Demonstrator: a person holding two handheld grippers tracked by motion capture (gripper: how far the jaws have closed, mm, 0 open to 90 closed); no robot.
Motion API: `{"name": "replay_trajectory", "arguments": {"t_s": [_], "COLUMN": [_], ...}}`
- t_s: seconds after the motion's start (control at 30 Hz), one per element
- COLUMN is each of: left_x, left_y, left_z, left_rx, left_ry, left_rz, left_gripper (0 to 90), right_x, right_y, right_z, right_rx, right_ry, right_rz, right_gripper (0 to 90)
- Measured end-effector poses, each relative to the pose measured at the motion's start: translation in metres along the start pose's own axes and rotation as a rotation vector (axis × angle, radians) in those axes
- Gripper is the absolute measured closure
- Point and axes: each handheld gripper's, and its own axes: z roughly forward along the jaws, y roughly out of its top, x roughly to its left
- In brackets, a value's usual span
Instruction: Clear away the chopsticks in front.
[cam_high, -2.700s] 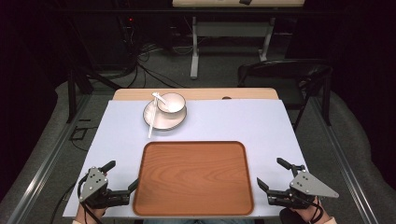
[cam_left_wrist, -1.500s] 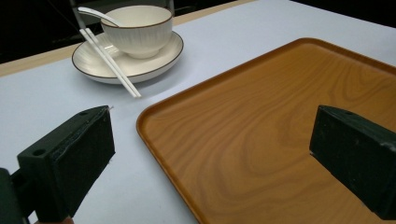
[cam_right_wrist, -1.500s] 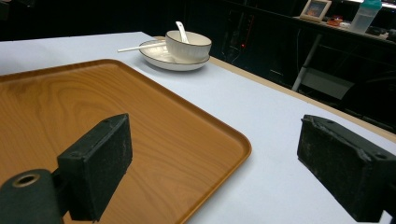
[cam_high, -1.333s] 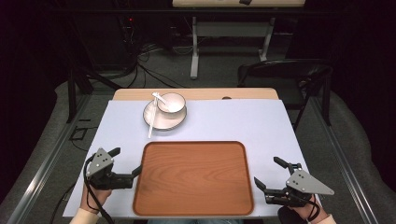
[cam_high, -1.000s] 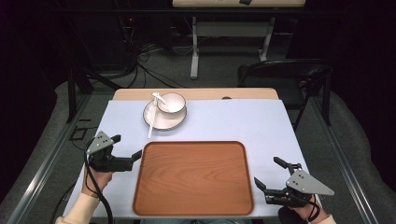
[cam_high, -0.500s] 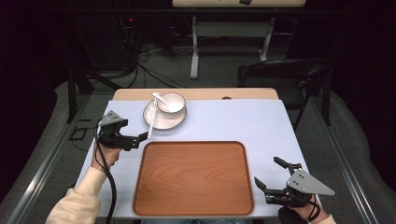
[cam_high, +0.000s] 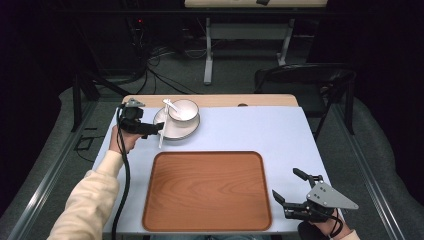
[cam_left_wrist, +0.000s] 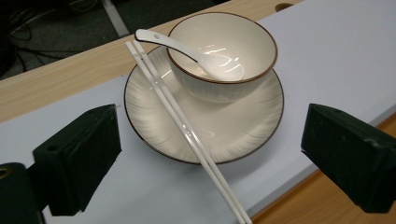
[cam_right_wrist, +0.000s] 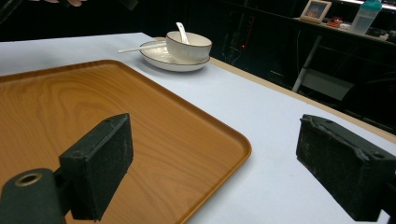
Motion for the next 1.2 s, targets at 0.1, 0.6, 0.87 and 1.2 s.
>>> {"name": "replay_trajectory", "arguments": {"t_s": [0.1, 0.6, 0.87, 1.2], "left_x": [0.006, 0.028, 0.03, 0.033], "left_y": [0.005, 0.019, 0.021, 0.017], "left_z": [0.01, 0.056, 0.076, 0.092], "left_rx": [0.032, 0.135, 0.178, 0.212], "left_ry": [0.02, 0.073, 0.087, 0.088], "left_rz": [-0.005, -0.153, -0.185, -0.232], "left_gripper": [9.4, 40.6, 55.4, 65.3], "right_x": [0.0, 0.0, 0.0, 0.0], "right_y": [0.0, 0.0, 0.0, 0.0], "right_z": [0.0, 0.0, 0.0, 0.0], "right_rx": [-0.003, -0.003, -0.006, -0.006], "right_ry": [0.0, 0.001, 0.002, 0.001], "right_rz": [0.003, 0.001, 0.001, 0.004], "right_gripper": [10.4, 10.4, 10.2, 10.2]}}
